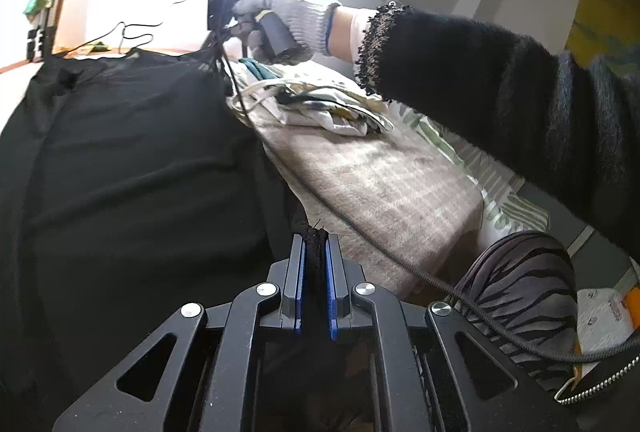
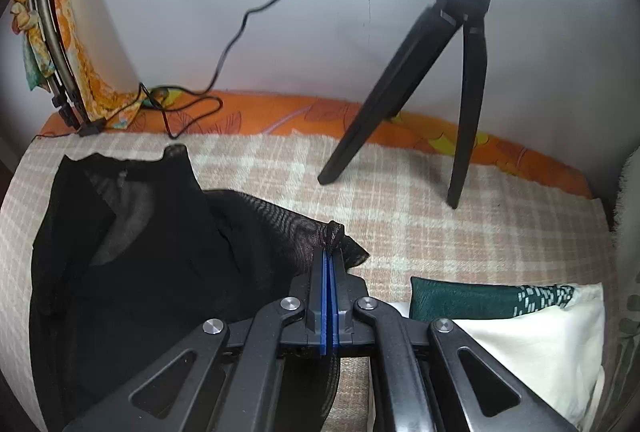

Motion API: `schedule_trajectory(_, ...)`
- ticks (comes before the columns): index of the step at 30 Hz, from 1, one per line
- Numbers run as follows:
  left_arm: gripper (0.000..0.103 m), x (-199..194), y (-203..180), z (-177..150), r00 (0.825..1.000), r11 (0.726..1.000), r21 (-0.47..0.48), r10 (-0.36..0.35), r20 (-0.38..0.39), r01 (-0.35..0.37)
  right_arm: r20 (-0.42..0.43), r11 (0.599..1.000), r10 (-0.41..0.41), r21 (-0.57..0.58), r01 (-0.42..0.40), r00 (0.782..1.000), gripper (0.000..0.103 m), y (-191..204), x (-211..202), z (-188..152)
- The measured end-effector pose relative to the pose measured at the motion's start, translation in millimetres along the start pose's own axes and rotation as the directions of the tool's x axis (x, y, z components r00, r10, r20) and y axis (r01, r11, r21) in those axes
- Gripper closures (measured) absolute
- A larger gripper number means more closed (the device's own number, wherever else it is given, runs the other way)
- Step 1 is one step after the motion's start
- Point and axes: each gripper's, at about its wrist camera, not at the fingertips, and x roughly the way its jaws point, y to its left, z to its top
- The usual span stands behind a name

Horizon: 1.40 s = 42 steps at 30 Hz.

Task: Fold small clothes
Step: 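Fold the gripped side edge over onto the first fold with both grippers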

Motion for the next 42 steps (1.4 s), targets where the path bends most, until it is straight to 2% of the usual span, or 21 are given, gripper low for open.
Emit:
schedule_trajectory(4, 0.096, -12, 5, -5, 1.000, 1.000, -0.029, 0.007, 0.027, -0.006, 0.026, 0.999, -0.032, -0.019, 0.032, 0.999, 0.103, 13, -16, 9)
schedule_trajectory(12, 0.096, -32, 24, -16, 0.997, 0.993, -0.113, 0.041, 0.060, -0.034, 0.058, 0.978, -0.108, -0.171, 0.116, 0.993, 0.103, 88, -40, 22)
schedule_trajectory(15, 0.096, -38, 31, -23, 0.997, 0.990, -0.133, 0.055, 0.062, -0.046, 0.069, 0.953, -0.149, -0.254, 0.162, 0.986, 0.103, 124, -38, 25)
schedule_trajectory(20, 0.096, -44, 40, -27, 0.995, 0.985, -0.163, 0.074, 0.065, -0.063, 0.067, 0.922, -0.164, -0.345, 0.177, 0.984, 0.103, 173, -25, 22)
schedule_trajectory(29, 0.096, -55, 50, -32, 0.993, 0.976, -0.206, 0.090, 0.076, -0.073, 0.059, 0.916, -0.144, -0.369, 0.155, 0.988, 0.103, 213, -10, 23)
schedule_trajectory(42, 0.096, -63, 53, -39, 0.988, 0.969, -0.214, 0.138, 0.070, -0.120, 0.024, 0.937, -0.057, -0.345, 0.062, 0.998, 0.103, 243, -3, 25)
